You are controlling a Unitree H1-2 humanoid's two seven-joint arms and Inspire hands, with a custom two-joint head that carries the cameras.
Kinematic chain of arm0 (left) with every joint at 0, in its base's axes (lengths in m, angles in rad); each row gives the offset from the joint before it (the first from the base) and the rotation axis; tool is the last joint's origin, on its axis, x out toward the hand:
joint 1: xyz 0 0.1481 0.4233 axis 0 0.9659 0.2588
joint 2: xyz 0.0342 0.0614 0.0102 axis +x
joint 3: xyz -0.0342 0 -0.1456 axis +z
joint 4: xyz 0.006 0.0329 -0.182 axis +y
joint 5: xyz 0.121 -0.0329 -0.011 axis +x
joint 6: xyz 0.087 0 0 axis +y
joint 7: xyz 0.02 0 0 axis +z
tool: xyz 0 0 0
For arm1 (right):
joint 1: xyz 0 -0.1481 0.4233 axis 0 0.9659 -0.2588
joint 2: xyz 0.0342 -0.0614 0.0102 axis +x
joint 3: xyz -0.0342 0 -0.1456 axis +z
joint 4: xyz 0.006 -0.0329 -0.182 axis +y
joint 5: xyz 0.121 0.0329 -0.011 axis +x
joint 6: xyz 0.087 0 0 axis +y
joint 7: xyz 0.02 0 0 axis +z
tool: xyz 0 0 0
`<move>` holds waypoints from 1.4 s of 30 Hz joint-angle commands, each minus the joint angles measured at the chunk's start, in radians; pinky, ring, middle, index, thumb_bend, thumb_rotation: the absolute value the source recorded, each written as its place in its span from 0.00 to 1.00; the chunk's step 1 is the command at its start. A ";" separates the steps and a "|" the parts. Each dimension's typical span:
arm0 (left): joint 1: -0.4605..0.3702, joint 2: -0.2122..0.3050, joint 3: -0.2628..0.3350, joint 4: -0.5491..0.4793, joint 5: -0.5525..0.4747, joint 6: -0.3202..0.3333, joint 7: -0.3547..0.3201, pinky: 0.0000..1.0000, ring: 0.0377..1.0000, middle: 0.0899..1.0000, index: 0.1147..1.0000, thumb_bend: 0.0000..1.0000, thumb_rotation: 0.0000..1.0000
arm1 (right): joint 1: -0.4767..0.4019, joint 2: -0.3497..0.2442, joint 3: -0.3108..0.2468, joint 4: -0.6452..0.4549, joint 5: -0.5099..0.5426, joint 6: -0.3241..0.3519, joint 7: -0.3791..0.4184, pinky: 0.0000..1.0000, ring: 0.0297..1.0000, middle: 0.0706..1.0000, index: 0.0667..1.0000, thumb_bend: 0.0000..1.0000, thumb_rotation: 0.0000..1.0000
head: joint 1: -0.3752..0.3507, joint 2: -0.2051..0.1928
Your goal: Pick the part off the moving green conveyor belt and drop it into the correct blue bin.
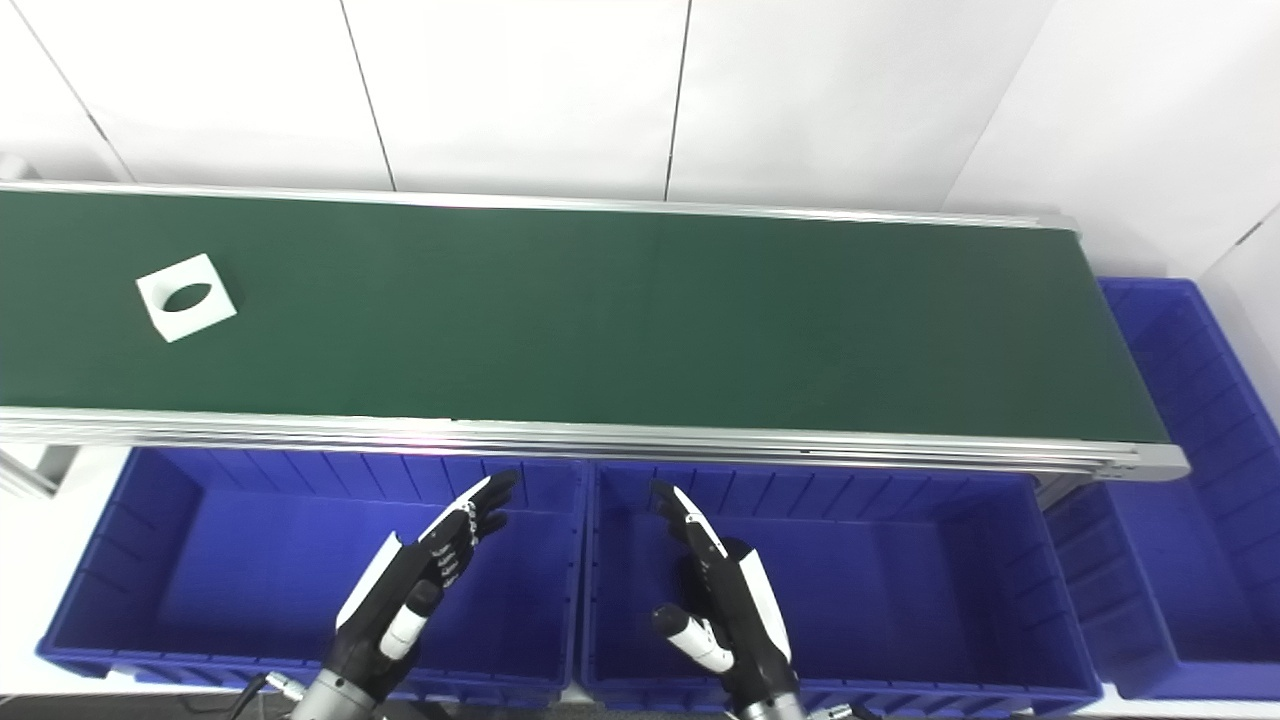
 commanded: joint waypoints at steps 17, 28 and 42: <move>-0.066 -0.021 -0.087 0.083 0.074 -0.036 0.163 0.84 0.91 0.91 0.83 0.89 0.90 | -0.051 -0.033 0.011 0.075 0.032 -0.047 -0.028 0.94 0.95 0.96 0.94 0.99 0.97 | 0.122 -0.121; -0.065 0.010 -0.129 0.043 0.077 -0.036 0.200 0.83 0.91 0.92 0.84 0.89 0.85 | -0.047 -0.034 0.013 0.062 0.042 -0.047 -0.025 0.94 0.95 0.96 0.95 0.99 0.98 | 0.154 -0.097; -0.061 0.046 -0.151 -0.273 0.053 -0.036 0.182 0.79 0.87 0.88 0.81 0.95 0.57 | -0.044 -0.037 0.013 0.046 0.048 -0.047 -0.019 0.96 0.97 0.98 0.97 1.00 1.00 | 0.196 -0.089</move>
